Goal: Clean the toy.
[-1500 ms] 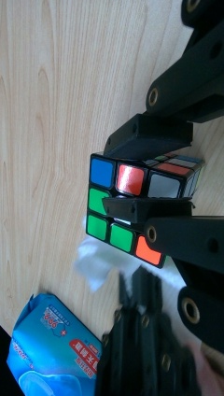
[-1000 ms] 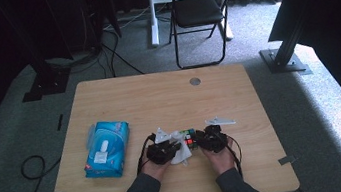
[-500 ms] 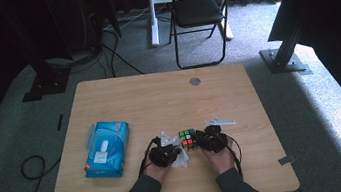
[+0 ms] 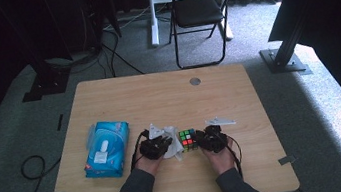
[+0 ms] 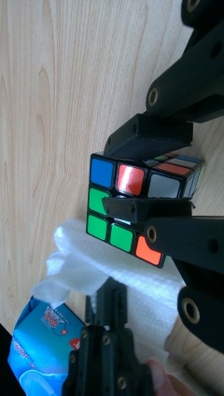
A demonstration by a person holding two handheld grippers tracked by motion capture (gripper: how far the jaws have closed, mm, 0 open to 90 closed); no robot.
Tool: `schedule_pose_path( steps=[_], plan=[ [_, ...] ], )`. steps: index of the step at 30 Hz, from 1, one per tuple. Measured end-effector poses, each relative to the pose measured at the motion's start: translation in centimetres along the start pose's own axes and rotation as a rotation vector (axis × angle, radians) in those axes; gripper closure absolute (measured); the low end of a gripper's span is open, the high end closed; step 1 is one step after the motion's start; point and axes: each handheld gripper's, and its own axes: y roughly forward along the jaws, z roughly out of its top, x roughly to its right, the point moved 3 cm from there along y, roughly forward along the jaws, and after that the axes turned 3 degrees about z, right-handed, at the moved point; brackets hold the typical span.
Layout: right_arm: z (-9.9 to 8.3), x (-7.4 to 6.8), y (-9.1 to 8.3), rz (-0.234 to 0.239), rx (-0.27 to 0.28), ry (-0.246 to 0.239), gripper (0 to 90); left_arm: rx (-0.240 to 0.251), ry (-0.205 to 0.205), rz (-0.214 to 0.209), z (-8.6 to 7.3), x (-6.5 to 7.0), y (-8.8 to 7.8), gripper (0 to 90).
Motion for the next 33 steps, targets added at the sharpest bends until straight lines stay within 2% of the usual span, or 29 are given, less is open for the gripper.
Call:
schedule_pose_path(
  steps=[4, 9, 15, 23, 26, 33],
  plan=[
    [0.0, -0.2, 0.1, 0.014, -0.001, -0.007, 70.1, 0.021, -0.027, -0.006, 0.2, -0.6, -0.2, 85.1],
    [-0.1, -0.8, 0.4, 0.040, -0.012, -0.028, 70.1, 0.046, -0.038, -0.003, 0.7, -1.0, -0.6, 85.0],
    [-0.1, -0.8, 0.5, 0.069, -0.023, -0.041, 70.0, 0.067, -0.055, -0.004, 1.4, -1.4, -0.6, 85.0],
    [-0.3, -1.6, 0.7, 0.135, -0.047, -0.087, 70.0, 0.047, -0.046, -0.021, 1.2, -0.9, 0.2, 84.2],
    [-0.2, -1.8, 0.8, 0.137, -0.049, -0.094, 69.2, 0.030, -0.028, -0.020, 0.9, -0.6, 0.4, 84.6],
    [-0.1, -1.5, 0.9, 0.105, -0.035, -0.087, 62.1, 0.029, -0.040, -0.022, 0.4, 0.0, -0.2, 84.8]
  ],
)
